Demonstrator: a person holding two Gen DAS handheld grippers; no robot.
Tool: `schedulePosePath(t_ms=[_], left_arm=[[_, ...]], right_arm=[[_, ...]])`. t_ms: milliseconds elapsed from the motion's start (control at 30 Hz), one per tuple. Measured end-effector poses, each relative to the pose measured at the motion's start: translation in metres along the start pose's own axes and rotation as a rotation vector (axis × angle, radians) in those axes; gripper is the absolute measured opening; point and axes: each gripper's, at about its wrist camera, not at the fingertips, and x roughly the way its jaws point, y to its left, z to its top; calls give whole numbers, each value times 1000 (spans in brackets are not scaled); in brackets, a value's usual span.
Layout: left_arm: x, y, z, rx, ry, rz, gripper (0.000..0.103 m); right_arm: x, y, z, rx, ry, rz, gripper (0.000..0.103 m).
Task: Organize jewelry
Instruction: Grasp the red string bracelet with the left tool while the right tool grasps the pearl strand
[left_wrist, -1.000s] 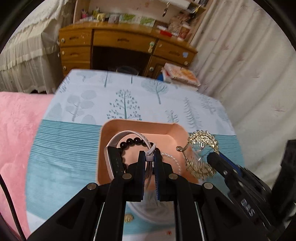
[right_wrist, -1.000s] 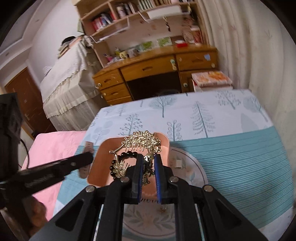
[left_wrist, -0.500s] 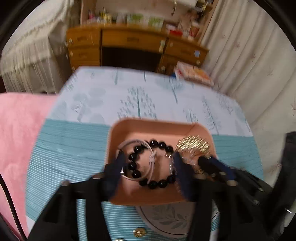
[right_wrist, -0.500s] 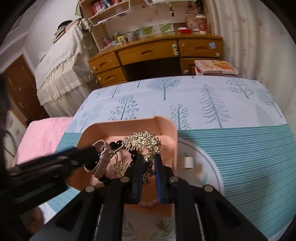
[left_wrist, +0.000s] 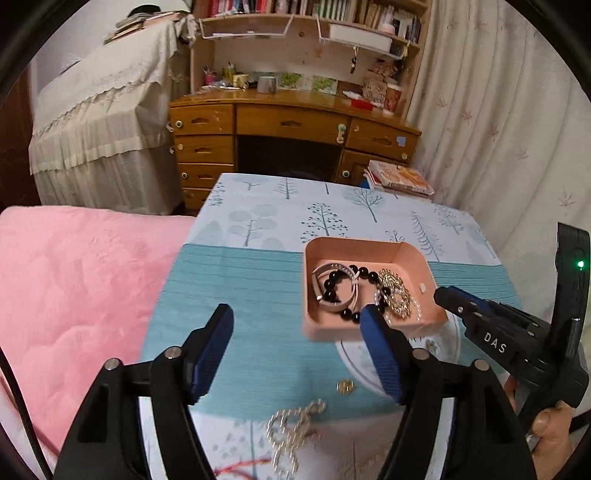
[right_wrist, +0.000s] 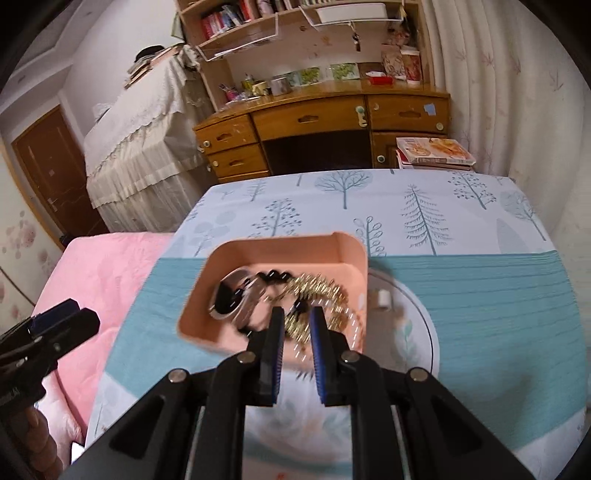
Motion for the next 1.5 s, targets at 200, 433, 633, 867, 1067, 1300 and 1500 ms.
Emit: schedulePosePath(t_ms=[200,433,633,867,1067,1300,1500], left_arm=[[-45,23,-30,-22,-40,35,85],[-75,52,-72,-67,-12,64,90],[-73,80,-101,-133,77,71,89],[-51,87,-135,-136,169,41,89],[-22,84,-153,-119,263,14,74],[1,85,-162,-122,348,-8,51],[8,82,-158,-92,361,7,43]], right_arm=[[-39,21,-28,-28,-10,60,14],[-70,46,-56,-54,-22,123,34],[-79,72,-76,-137,-38,108,38],[-59,90,-91,-192,10,93,38],[-44,97,-100,-220,42,73,38],[-28,100,-107,-242,84,77,38],[-19,102,-108,-254,103,87,38]])
